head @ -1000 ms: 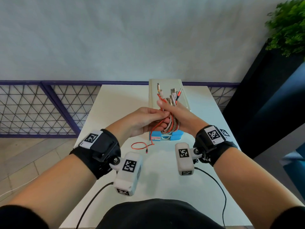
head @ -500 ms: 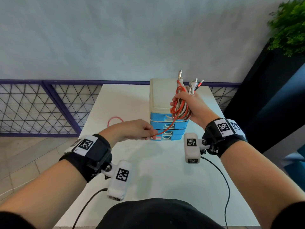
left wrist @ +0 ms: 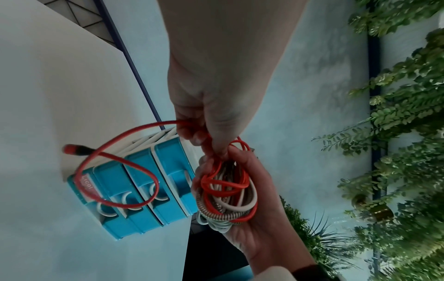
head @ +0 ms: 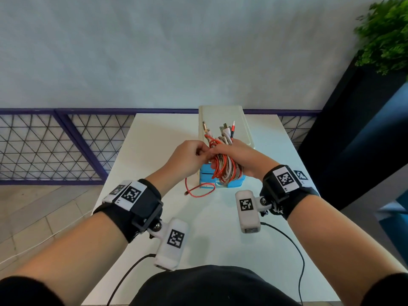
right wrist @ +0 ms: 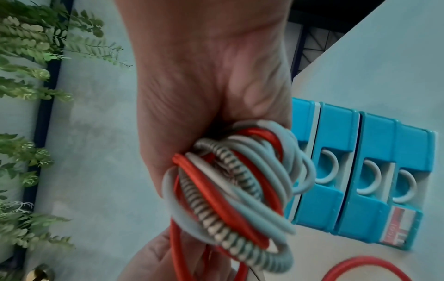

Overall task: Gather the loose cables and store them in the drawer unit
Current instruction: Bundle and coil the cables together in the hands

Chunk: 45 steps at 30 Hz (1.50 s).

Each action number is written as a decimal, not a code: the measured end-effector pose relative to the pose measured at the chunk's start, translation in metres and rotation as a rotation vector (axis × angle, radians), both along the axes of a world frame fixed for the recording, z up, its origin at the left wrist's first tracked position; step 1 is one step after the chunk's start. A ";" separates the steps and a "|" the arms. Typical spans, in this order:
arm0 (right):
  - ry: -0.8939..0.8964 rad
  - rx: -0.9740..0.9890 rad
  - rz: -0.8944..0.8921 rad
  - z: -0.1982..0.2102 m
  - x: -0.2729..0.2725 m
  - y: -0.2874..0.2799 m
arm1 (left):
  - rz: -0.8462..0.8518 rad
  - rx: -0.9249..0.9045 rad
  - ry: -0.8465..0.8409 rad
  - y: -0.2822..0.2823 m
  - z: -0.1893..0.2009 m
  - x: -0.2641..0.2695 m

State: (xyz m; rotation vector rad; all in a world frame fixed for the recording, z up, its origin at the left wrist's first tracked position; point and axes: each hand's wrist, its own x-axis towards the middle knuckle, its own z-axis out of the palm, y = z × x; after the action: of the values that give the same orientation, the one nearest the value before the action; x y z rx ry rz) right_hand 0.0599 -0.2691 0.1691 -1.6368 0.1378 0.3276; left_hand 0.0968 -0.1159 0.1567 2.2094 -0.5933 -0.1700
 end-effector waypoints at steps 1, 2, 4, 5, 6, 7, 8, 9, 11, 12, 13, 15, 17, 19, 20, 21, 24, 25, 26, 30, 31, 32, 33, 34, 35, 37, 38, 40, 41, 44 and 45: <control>0.002 -0.019 -0.004 0.000 0.000 -0.001 | 0.024 0.010 -0.008 -0.001 -0.001 0.000; -0.002 -0.041 -0.008 0.000 0.000 -0.002 | 0.061 0.000 -0.007 -0.001 -0.001 -0.001; -0.016 -0.066 -0.015 -0.002 0.002 -0.005 | 0.126 -0.056 0.056 0.002 -0.001 0.002; -0.028 -0.074 -0.022 -0.003 0.003 -0.007 | 0.124 -0.068 0.104 0.005 -0.001 0.004; -0.039 -0.078 -0.036 -0.004 0.004 -0.010 | 0.101 -0.075 0.161 0.008 -0.001 0.006; -0.046 -0.079 -0.062 -0.005 0.005 -0.013 | 0.070 -0.088 0.243 0.011 0.000 0.007; -0.050 -0.080 -0.096 -0.006 0.006 -0.016 | 0.047 -0.117 0.347 0.015 0.001 0.008; -0.056 -0.074 -0.136 -0.006 0.006 -0.019 | 0.037 -0.156 0.462 0.018 0.002 0.009; -0.082 -0.039 -0.211 -0.006 0.006 -0.022 | 0.036 -0.278 0.722 0.027 0.005 0.011; -0.095 -0.035 -0.244 -0.006 0.005 -0.024 | 0.027 -0.367 0.868 0.031 0.007 0.011; -0.106 -0.049 -0.273 -0.007 0.006 -0.024 | 0.010 -0.466 0.997 0.035 0.007 0.012; -0.130 -0.111 -0.313 -0.011 0.009 -0.022 | -0.049 -0.640 1.122 0.039 0.010 0.009; -0.153 -0.161 -0.347 -0.016 0.013 -0.018 | -0.112 -0.699 1.097 0.035 0.014 0.005; -0.168 -0.161 -0.343 -0.018 0.015 -0.012 | -0.141 -0.650 1.010 0.026 0.017 0.000; -0.164 -0.161 -0.322 -0.018 0.015 -0.008 | -0.137 -0.609 0.962 0.021 0.018 -0.003; -0.158 -0.150 -0.295 -0.018 0.015 -0.005 | -0.123 -0.565 0.916 0.016 0.018 -0.005; -0.125 -0.079 -0.222 -0.011 0.012 0.002 | -0.075 -0.487 0.822 0.004 0.019 -0.010; -0.107 -0.064 -0.214 -0.011 0.012 0.002 | -0.057 -0.491 0.812 0.000 0.019 -0.012; -0.089 -0.042 -0.199 -0.010 0.012 0.001 | -0.042 -0.500 0.807 -0.002 0.019 -0.013; -0.041 0.134 -0.078 -0.009 0.008 0.000 | -0.028 -0.486 0.782 -0.007 0.021 -0.017; -0.038 0.163 -0.053 -0.008 0.006 0.000 | -0.033 -0.479 0.774 -0.007 0.021 -0.019; -0.042 0.182 -0.035 -0.007 0.005 0.000 | -0.034 -0.471 0.765 -0.007 0.022 -0.020; -0.051 0.193 -0.031 -0.008 0.005 0.000 | -0.032 -0.461 0.756 -0.008 0.022 -0.021; -0.063 0.178 -0.041 -0.008 0.004 -0.001 | -0.029 -0.443 0.744 -0.008 0.022 -0.022; -0.072 0.142 -0.064 -0.010 0.005 -0.001 | -0.027 -0.419 0.737 -0.009 0.022 -0.024; -0.085 0.054 -0.142 -0.011 0.007 -0.002 | -0.052 -0.368 0.754 -0.009 0.024 -0.026; -0.099 0.027 -0.190 -0.010 0.007 -0.001 | -0.077 -0.344 0.781 -0.008 0.026 -0.026; -0.148 0.028 -0.300 -0.009 0.009 -0.003 | -0.138 -0.289 0.859 -0.002 0.029 -0.025; -0.168 0.055 -0.361 -0.008 0.011 -0.006 | -0.173 -0.257 0.891 0.002 0.030 -0.024; -0.195 0.152 -0.526 -0.004 0.015 -0.025 | -0.280 -0.194 0.965 0.021 0.029 -0.020; -0.197 0.169 -0.555 -0.003 0.016 -0.031 | -0.307 -0.180 0.990 0.028 0.027 -0.019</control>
State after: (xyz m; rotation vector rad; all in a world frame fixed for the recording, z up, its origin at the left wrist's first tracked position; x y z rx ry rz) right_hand 0.0756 -0.3000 0.1664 -1.3882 0.3938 -0.2399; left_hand 0.0776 -0.0883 0.1833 1.5676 -0.3434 -1.2236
